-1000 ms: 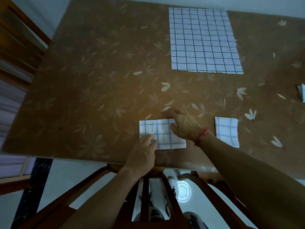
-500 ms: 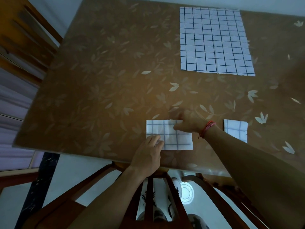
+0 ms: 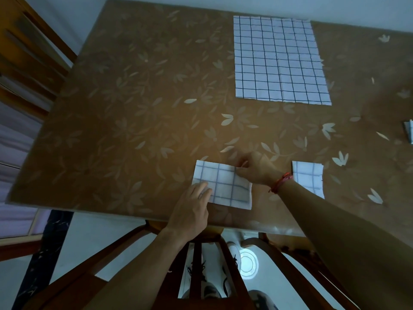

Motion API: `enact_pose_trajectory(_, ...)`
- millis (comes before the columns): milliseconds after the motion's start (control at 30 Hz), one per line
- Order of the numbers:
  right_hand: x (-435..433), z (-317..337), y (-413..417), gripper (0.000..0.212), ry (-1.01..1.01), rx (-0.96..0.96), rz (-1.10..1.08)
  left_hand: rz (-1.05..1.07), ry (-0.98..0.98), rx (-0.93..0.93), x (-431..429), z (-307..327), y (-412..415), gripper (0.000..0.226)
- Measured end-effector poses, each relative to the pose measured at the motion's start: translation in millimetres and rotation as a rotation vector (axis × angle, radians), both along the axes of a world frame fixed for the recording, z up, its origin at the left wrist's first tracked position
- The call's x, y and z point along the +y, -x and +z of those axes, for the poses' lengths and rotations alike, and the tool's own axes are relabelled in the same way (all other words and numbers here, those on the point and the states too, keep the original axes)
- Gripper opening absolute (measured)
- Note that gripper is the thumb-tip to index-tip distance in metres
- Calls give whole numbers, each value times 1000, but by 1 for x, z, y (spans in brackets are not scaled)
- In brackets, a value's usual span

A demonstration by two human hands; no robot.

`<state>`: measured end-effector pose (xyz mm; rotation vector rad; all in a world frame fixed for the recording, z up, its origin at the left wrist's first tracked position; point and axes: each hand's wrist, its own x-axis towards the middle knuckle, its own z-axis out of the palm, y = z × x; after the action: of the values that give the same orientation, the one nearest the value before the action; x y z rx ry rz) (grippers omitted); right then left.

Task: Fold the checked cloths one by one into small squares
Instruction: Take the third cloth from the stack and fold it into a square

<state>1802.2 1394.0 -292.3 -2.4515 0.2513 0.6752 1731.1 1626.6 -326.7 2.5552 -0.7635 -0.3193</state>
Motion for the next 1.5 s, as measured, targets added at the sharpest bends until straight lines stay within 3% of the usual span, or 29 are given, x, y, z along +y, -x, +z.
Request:
enact_pose_trajectory(133, -2, -1, 26, 15, -151, -49, -264, -4, -36, -63, 2, 0, 5, 53)
enact_pose_trajectory(267, 7, 1, 57, 38, -383, -27, -554, 4, -51, -73, 1, 1, 14, 60)
enact_pose_trajectory(433, 14, 5, 82, 35, -544, 60, -663, 13, -32, -135, -4, 0, 20, 59)
enact_pose_trajectory(567, 18, 8, 95, 46, -710, 97, -710, 11, -20, -181, -2, -3, 23, 50)
enact_pose_trajectory(767, 15, 4, 104, 58, -606, 65, -563, -23, -24, -208, 6, -8, 29, 43)
enact_pose_trajectory(933, 13, 3, 106, 45, -512, 149, -490, -17, -1, -213, 10, -13, 31, 36)
enact_pose_trajectory(1167, 4, -1, 118, 54, -547, 255, -450, 2, 28, -181, 13, -14, 29, 35)
enact_pose_trajectory(1267, 0, -1, 122, 45, -468, 114, -304, 41, 47, -164, 11, -13, 26, 23)
enact_pose_trajectory(1500, -1, -18, 122, 29, -18, -168, -89, 85, 96, -64, 8, -13, 9, 13)
